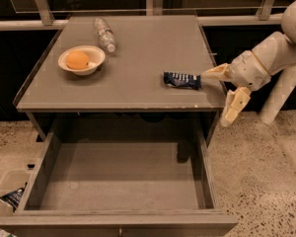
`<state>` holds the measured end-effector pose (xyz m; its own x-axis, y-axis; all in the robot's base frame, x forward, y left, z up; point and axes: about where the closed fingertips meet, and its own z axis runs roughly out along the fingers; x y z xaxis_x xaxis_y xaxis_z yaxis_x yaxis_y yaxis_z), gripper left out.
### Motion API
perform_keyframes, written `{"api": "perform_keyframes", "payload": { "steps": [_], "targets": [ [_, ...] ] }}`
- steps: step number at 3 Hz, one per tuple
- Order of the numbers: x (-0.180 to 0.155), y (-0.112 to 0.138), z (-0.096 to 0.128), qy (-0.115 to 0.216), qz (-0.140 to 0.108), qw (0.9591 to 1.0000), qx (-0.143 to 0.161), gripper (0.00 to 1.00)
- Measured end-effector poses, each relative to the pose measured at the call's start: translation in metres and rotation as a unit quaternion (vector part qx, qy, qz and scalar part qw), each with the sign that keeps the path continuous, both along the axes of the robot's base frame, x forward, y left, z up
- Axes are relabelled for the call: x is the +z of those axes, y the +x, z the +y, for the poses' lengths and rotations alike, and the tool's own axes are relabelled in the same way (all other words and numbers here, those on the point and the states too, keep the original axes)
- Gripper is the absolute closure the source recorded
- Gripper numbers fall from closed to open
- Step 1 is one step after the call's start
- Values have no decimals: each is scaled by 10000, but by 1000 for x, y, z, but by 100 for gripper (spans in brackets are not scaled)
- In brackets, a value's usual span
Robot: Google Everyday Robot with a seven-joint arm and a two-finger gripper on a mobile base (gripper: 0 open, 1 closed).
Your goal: Place rxbar blueberry into top drawer
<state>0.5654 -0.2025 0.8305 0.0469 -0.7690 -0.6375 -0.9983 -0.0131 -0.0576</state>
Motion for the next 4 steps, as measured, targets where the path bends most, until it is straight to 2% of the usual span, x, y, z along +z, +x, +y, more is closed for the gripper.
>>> {"api": "perform_keyframes", "payload": {
  "steps": [1,2,3,4],
  "targets": [
    [2,25,34,604,-327,9975,158,0],
    [3,27,38,668,-353,9970,171,0],
    [-9,33,35,724,-238,9971,61,0],
    [-28,64,40,1141,160,9932,-166,0]
  ]
}}
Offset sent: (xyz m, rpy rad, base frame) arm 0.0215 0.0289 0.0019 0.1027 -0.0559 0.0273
